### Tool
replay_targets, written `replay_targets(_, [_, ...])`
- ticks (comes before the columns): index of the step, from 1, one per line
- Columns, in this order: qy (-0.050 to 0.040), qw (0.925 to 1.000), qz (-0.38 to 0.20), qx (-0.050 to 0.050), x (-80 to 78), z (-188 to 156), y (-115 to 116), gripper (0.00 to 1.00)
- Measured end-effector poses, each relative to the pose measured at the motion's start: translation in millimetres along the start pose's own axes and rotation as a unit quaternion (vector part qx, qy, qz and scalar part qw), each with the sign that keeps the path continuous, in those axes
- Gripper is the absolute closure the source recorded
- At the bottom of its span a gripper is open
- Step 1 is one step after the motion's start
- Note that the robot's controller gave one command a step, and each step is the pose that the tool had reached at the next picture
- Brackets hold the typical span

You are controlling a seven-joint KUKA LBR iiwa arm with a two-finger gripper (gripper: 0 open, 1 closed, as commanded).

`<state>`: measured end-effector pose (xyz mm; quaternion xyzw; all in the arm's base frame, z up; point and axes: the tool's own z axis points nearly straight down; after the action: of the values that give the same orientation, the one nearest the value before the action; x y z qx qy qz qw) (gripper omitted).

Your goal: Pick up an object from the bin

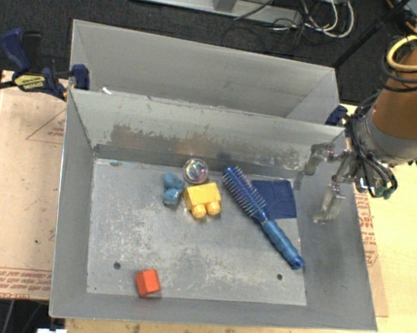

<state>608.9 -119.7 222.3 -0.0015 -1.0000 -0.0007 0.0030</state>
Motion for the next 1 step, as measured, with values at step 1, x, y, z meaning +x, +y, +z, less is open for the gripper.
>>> replay_targets(1, [-0.0006,0.9979,0.065,-0.001,-21.4,157.2,63.7,0.0])
